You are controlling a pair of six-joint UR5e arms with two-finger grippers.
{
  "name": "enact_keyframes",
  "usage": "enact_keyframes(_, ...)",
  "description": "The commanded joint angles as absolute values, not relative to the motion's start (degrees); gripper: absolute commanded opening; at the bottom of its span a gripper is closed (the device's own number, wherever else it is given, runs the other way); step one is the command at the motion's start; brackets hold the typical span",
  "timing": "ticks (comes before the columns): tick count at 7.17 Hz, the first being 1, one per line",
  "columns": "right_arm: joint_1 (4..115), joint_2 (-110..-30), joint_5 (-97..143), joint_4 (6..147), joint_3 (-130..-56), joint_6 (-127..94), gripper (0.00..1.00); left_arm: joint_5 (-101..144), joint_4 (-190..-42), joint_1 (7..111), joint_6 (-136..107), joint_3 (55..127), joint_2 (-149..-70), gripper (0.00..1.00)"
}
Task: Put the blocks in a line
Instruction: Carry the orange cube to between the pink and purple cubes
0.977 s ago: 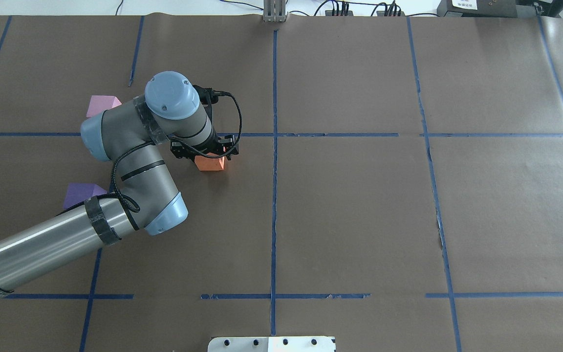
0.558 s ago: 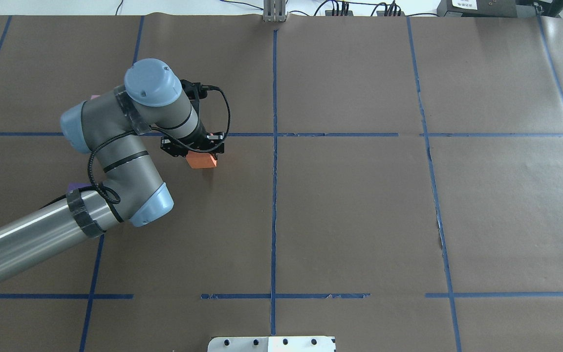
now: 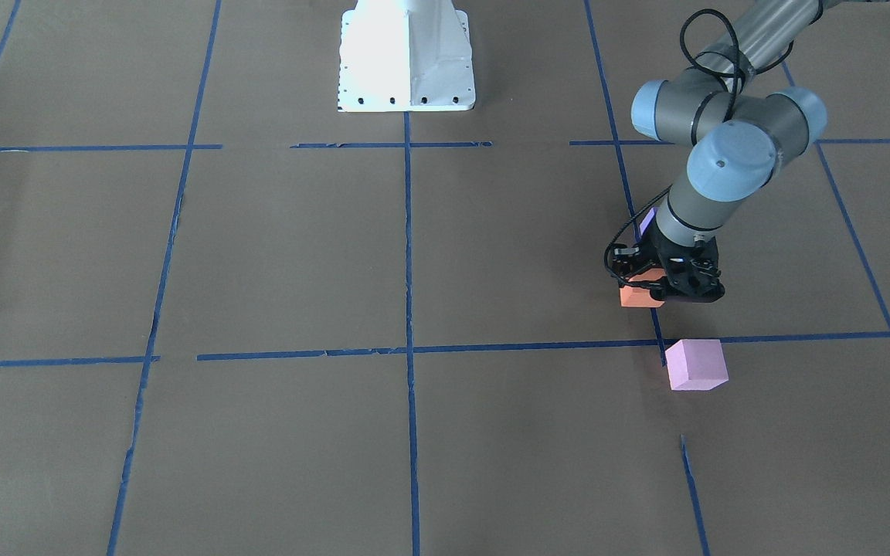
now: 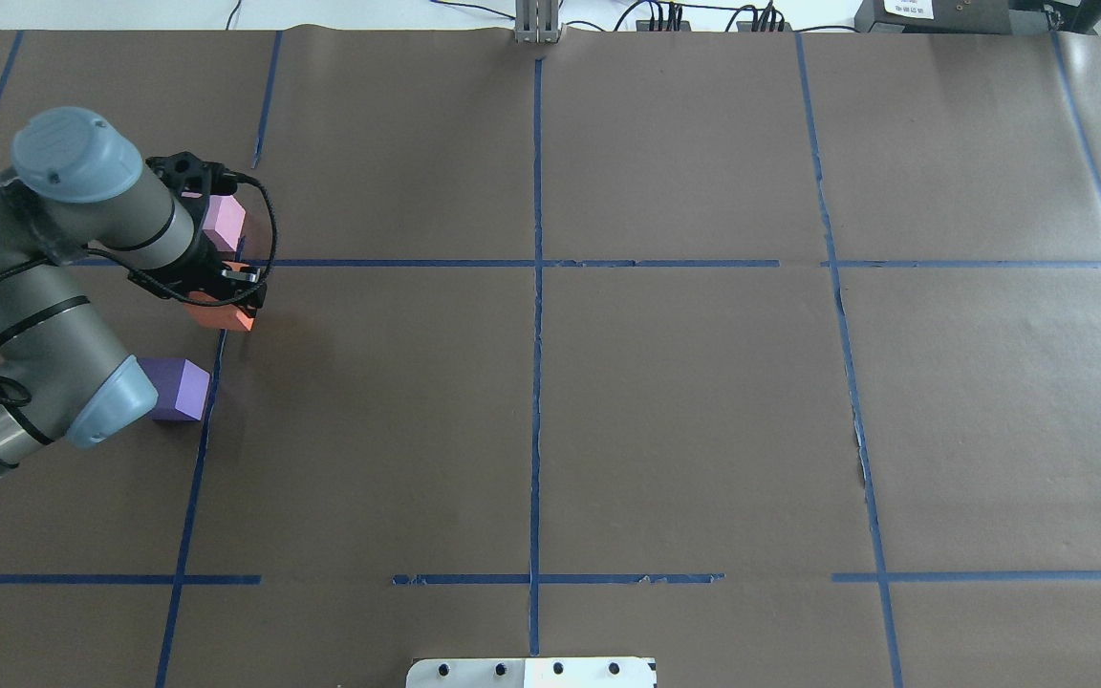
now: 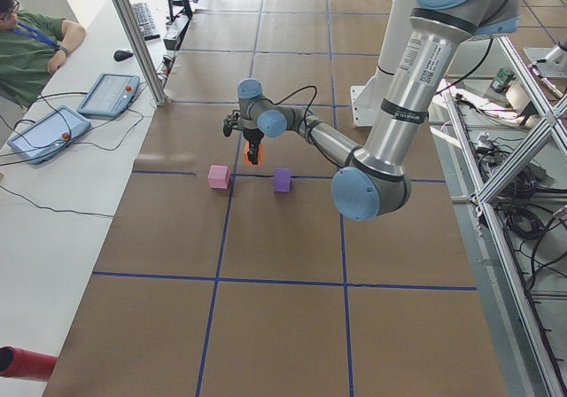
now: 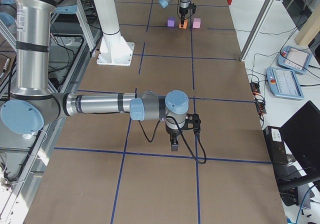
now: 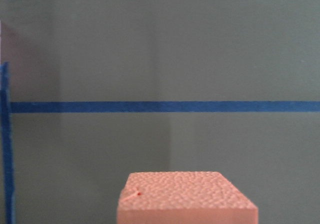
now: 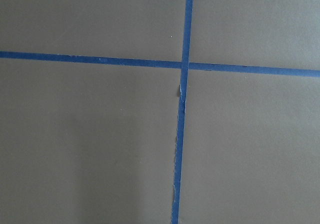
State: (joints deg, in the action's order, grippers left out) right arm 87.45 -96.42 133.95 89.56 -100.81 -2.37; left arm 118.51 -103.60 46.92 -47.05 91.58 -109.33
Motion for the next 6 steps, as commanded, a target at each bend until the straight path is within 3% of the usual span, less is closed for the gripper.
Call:
enact_keyframes(1, 87.5, -96.4, 133.9, 89.6, -100.8, -2.4, 1.00, 118.7, -108.6, 47.5, -45.4, 87.0, -106.9, 0.00)
enact_keyframes(2, 87.5, -96.4, 133.9, 89.6, -100.8, -2.4, 1.00, 118.7, -108.6, 47.5, -45.9, 87.1, -107.0, 0.45)
enact_keyframes(3, 87.5, -96.4, 133.9, 89.6, -100.8, -2.4, 1.00, 118.7, -108.5, 47.7, -46.1, 87.6, -107.0, 0.99)
enact_keyframes(6, 87.5, -96.4, 133.9, 89.6, -100.8, -2.4, 1.00, 123.0, -107.0, 56.0, -44.0, 89.3, -107.1, 1.00)
